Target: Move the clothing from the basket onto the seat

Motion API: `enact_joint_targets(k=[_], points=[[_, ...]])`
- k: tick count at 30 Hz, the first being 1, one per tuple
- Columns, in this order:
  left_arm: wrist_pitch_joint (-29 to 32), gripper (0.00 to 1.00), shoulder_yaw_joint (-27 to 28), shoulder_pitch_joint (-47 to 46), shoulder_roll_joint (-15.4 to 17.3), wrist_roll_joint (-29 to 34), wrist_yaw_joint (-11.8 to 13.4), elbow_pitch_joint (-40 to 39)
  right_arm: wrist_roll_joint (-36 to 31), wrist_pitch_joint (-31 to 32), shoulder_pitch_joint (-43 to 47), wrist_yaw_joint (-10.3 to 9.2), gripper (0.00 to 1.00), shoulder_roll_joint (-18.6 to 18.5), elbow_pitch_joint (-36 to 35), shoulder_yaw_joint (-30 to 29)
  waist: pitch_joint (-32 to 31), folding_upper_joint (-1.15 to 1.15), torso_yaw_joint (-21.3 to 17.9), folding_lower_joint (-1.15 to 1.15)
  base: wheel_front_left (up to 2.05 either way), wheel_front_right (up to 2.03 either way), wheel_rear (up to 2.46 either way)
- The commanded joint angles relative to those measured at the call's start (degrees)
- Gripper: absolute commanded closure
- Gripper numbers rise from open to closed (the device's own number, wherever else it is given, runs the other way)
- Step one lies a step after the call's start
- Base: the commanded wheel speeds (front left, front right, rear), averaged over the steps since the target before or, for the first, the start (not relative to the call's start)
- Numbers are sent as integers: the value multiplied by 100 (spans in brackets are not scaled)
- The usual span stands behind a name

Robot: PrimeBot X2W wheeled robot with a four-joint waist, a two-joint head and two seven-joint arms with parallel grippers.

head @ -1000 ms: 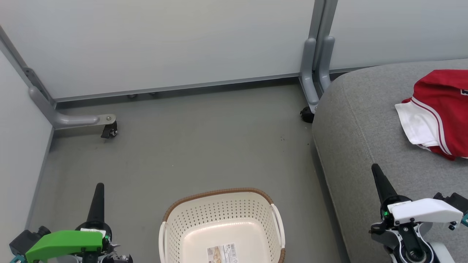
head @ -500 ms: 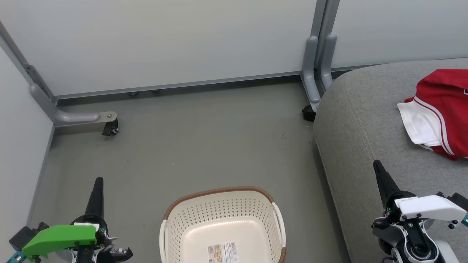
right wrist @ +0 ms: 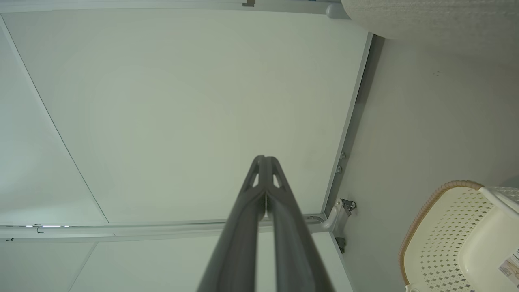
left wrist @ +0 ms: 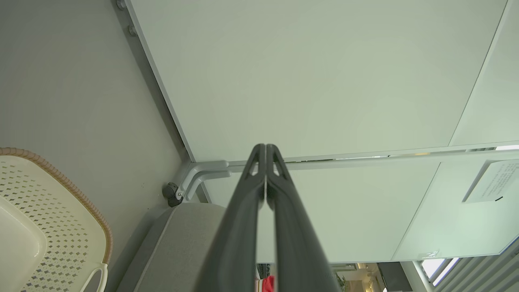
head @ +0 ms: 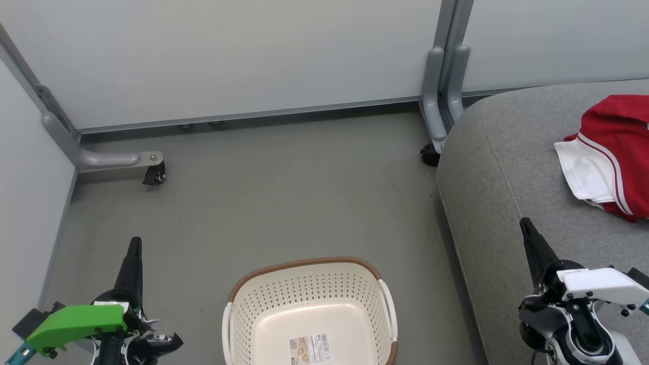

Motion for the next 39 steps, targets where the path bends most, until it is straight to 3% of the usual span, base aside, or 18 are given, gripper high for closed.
enact_joint_targets(k=[1, 39], points=[[37, 100, 35, -130, -2, -128, -27, 28, 114, 42, -90, 2, 100, 3, 16, -33, 4, 0, 4, 0, 0, 0, 0], [140, 100, 113, -176, -46, -254, -30, 59, 246, 155, -109, 2, 100, 69, 43, -153, 23, 0, 18, 0, 0, 0, 0]])
